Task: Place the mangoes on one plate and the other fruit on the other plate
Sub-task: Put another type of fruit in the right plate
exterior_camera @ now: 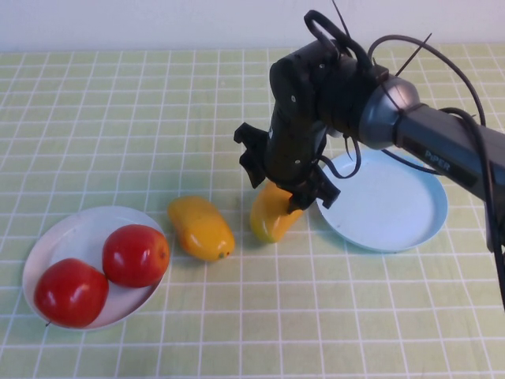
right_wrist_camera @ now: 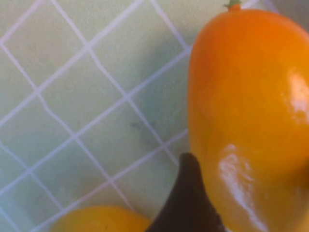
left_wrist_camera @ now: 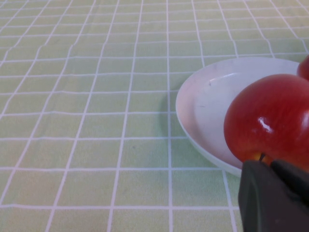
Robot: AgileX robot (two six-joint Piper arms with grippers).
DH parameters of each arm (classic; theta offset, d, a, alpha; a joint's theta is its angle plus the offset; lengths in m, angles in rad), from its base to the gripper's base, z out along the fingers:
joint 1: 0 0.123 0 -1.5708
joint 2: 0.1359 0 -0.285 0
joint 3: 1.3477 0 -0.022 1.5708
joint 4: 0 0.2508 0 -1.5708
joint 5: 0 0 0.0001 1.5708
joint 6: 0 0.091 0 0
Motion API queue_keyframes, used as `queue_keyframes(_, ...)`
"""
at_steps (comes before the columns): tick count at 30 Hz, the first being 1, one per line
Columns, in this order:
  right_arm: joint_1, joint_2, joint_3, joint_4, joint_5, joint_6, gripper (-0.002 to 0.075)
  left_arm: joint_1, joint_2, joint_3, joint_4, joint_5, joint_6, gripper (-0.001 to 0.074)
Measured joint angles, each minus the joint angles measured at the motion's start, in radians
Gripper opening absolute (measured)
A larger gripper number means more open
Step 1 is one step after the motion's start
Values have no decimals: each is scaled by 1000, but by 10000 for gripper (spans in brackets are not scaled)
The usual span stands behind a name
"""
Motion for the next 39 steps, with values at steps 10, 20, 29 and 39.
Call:
queue_keyframes(10, 0, 41, -16, 40, 1, 0, 446, 0, 0, 0, 0, 0, 0, 1)
queue_keyframes(20, 0, 55, -31, 37, 11, -281, 459, 0, 0, 0, 0, 0, 0, 1)
queue_keyframes(29, 0, 72, -49, 56, 7, -398, 519, 0, 0, 0, 0, 0, 0, 1)
queue_keyframes(39, 0, 74, -49, 56, 1, -335, 509, 0, 0, 0, 0, 0, 0, 1)
